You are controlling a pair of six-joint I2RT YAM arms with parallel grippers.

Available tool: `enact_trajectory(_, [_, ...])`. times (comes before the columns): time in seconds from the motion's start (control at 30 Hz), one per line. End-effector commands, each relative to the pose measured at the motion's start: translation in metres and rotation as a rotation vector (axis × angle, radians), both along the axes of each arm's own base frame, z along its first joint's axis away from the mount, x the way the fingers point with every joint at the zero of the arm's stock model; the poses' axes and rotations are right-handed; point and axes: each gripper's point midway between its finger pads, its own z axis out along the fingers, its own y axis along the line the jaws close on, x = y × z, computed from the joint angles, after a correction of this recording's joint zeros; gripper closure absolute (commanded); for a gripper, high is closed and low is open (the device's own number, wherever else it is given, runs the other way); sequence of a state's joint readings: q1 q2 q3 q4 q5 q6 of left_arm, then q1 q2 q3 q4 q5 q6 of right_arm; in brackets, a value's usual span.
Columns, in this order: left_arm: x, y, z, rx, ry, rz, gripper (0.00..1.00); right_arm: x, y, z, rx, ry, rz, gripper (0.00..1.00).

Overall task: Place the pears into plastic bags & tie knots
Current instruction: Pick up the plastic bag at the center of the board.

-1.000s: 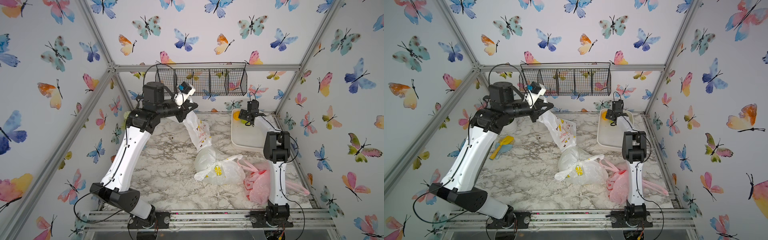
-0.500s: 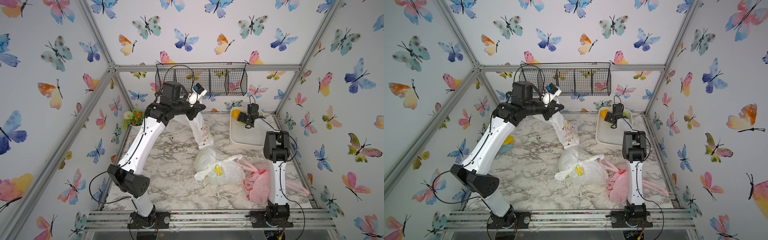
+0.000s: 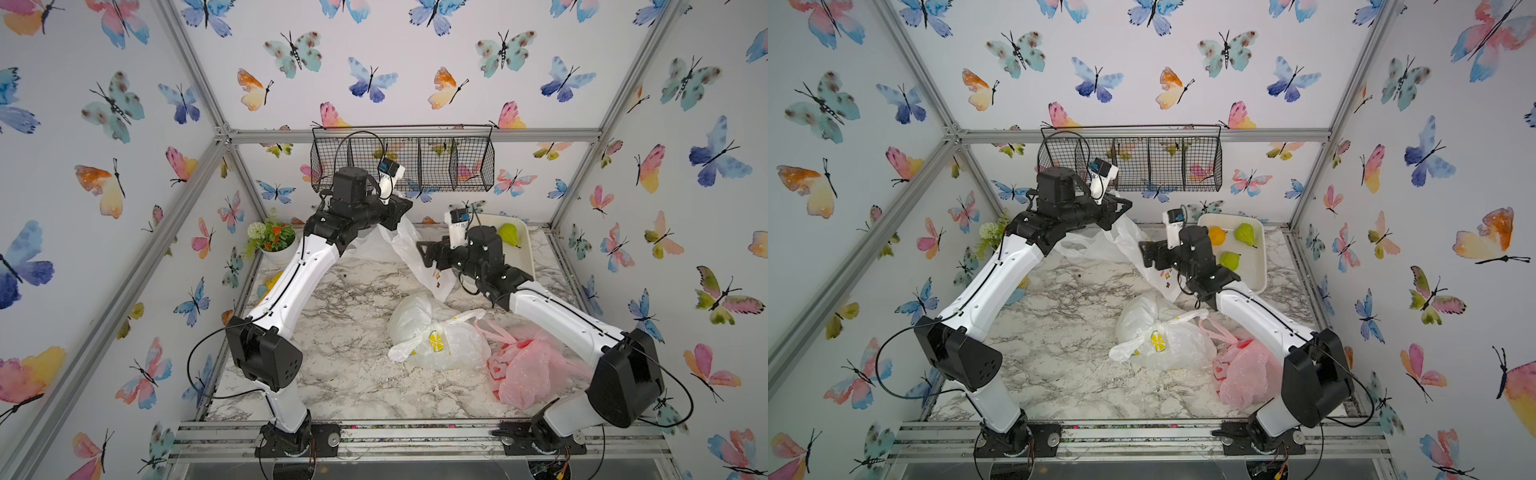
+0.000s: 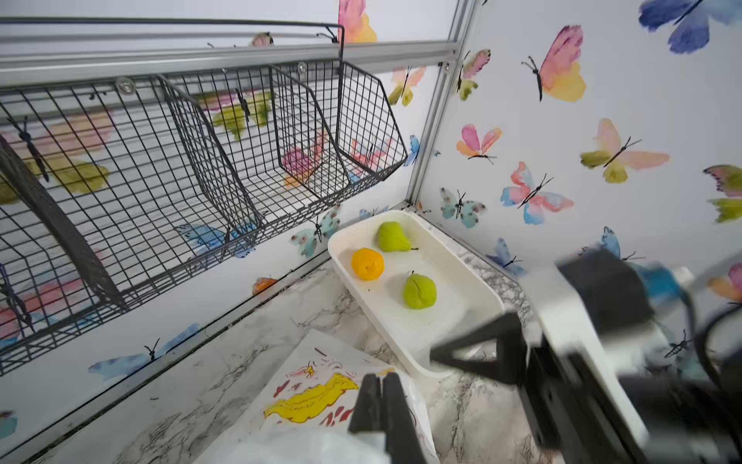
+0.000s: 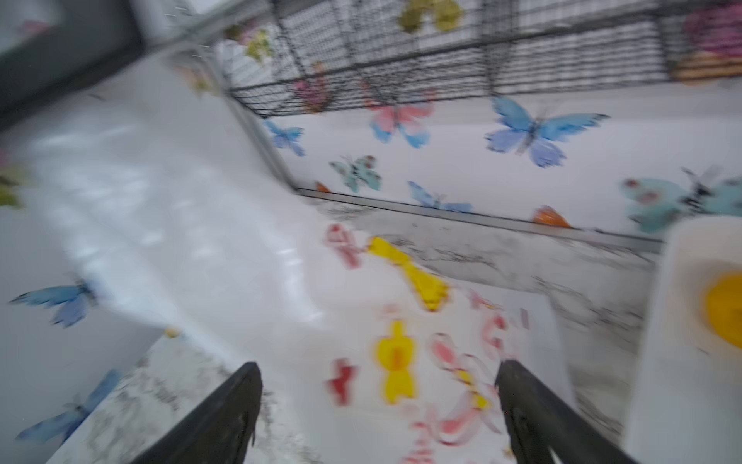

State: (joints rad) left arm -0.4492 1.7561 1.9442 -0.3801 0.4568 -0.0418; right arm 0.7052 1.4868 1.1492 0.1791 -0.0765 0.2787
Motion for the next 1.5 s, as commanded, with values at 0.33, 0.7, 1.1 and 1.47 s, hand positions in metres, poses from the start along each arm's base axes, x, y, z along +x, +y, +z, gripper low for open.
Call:
enact_trajectory(0.33, [-0.015,-0.006,0.018,-0.083,0.062,0.069,0.96,0.050,0.004,-0.009,-0.170,-0.289,-0.284,0.09])
enact_trajectory(0.7, [-0.018,-0.009,0.018,-0.076,0.072,0.081,0.96,0.051,0.004,0.003,-0.197,-0.397,-0.287,0.25])
enact_trajectory(1.1, [-0.015,-0.003,0.018,-0.105,0.078,0.090,0.97,0.027,0.009,0.002,-0.311,-0.429,-0.129,0.03])
enact_trajectory(1.47, [-0.058,0.043,0.057,-0.181,0.048,-0.045,0.42,0.042,0.024,0.013,-0.095,-0.577,0.053,0.92])
